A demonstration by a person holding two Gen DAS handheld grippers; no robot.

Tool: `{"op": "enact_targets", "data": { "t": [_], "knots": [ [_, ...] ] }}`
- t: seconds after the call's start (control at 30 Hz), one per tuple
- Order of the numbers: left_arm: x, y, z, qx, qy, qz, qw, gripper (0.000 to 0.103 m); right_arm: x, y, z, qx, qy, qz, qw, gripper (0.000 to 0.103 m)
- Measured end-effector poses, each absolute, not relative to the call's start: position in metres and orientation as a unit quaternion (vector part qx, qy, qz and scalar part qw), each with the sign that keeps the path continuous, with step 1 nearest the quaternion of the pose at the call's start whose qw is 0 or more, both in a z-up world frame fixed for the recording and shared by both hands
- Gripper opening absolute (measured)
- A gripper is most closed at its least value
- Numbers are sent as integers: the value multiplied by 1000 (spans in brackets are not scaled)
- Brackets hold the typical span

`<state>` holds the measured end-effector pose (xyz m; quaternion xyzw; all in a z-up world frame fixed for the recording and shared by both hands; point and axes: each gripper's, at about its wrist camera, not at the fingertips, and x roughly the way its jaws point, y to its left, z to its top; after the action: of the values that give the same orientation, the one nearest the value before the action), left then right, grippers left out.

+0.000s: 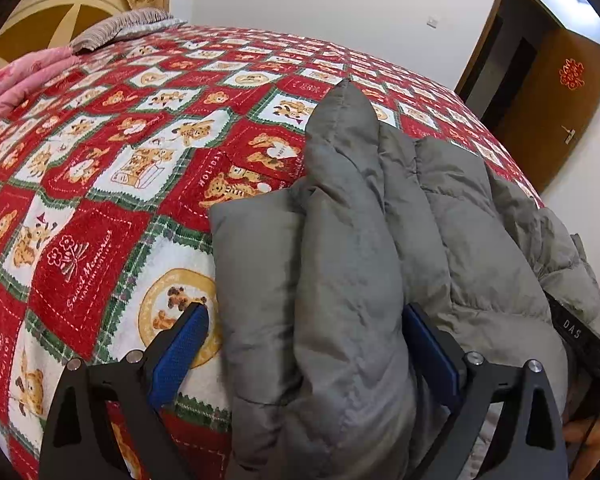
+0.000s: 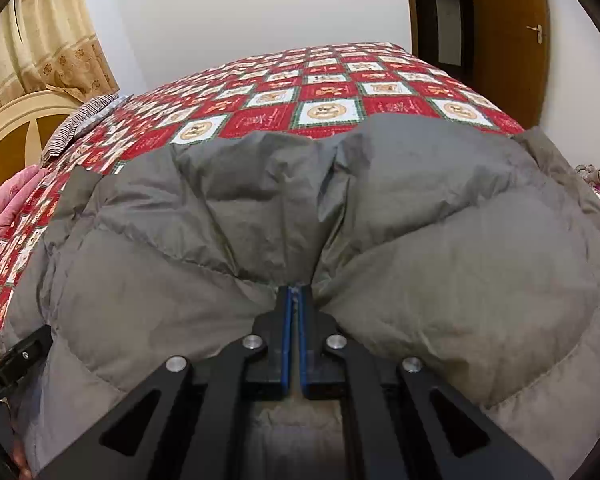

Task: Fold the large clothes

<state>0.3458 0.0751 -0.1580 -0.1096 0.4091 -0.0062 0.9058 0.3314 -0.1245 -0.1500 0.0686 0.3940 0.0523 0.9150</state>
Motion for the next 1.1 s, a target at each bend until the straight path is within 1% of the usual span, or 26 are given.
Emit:
{"op": "enact_targets", "data": {
  "t": [0.9,1.0,1.1],
  "knots": [
    [351,63,-154,-58,428,31,902,99,333,-122,-152,63,393,51,916,4],
    [354,66,-160,-81,430,8,899,99,334,-121,-152,59,393,49,916,4],
    [355,74,-164,-120,424,-19,898,95,333,-121,-152,59,393,49,916,4]
  ]
}}
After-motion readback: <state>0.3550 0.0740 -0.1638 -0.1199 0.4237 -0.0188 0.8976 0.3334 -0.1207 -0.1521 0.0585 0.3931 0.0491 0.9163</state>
